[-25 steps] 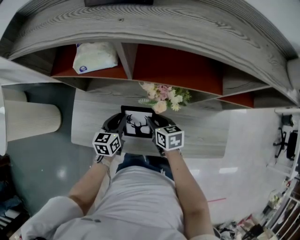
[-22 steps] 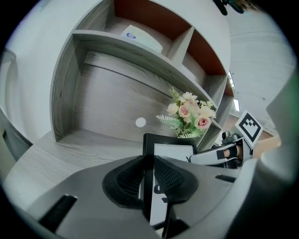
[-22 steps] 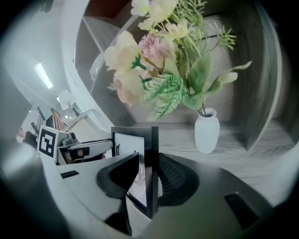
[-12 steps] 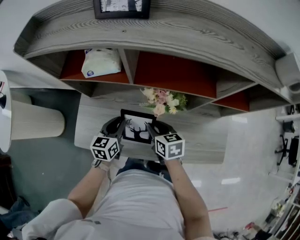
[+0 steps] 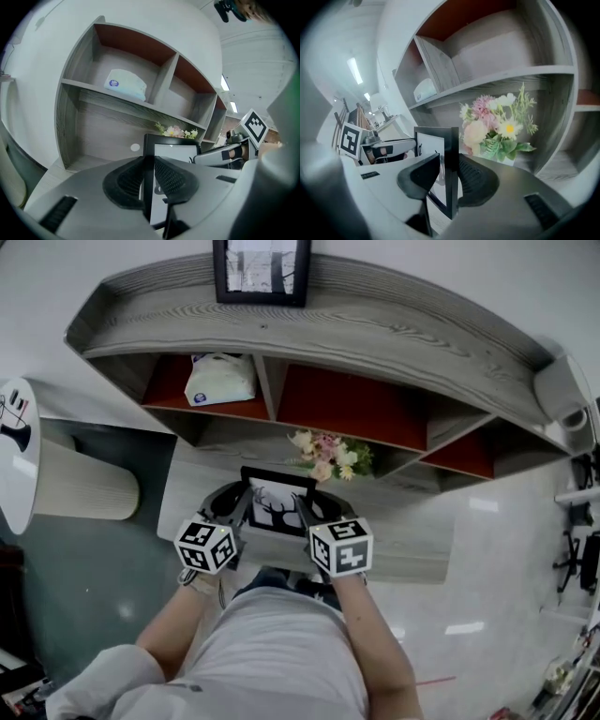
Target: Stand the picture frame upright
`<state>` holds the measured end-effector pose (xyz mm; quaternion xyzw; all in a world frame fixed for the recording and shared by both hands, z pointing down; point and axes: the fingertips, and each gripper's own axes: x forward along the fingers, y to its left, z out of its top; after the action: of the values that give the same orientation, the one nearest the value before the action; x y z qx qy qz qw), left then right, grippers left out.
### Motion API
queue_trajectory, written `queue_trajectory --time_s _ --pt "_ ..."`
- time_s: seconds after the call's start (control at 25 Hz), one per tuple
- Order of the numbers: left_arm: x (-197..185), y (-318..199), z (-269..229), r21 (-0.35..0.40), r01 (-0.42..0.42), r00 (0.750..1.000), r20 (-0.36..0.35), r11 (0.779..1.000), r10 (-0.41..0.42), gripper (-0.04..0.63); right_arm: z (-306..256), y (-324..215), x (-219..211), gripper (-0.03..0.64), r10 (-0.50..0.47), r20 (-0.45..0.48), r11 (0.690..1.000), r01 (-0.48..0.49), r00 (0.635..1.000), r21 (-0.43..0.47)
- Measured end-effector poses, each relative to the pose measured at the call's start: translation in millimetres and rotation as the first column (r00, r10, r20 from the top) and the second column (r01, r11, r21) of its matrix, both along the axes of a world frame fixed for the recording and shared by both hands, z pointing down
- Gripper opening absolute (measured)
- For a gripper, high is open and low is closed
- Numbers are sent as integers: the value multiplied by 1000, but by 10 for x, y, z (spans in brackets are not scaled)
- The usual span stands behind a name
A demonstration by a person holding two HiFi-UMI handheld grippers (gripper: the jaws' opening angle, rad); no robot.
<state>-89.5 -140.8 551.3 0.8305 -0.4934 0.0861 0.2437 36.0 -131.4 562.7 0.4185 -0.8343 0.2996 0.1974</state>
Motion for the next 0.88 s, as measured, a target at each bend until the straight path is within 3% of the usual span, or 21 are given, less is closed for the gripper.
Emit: queue_trajectory --time_s 0.52,0.88 --pt "201 -97 -1039 110 -52 998 36 993 48 74 -978 -138 195 124 9 11 992 -10 1000 122" --pt "389 -231 -1820 217 -100 994 61 971 88 74 -1763 -246 373 124 40 12 967 -42 999 250"
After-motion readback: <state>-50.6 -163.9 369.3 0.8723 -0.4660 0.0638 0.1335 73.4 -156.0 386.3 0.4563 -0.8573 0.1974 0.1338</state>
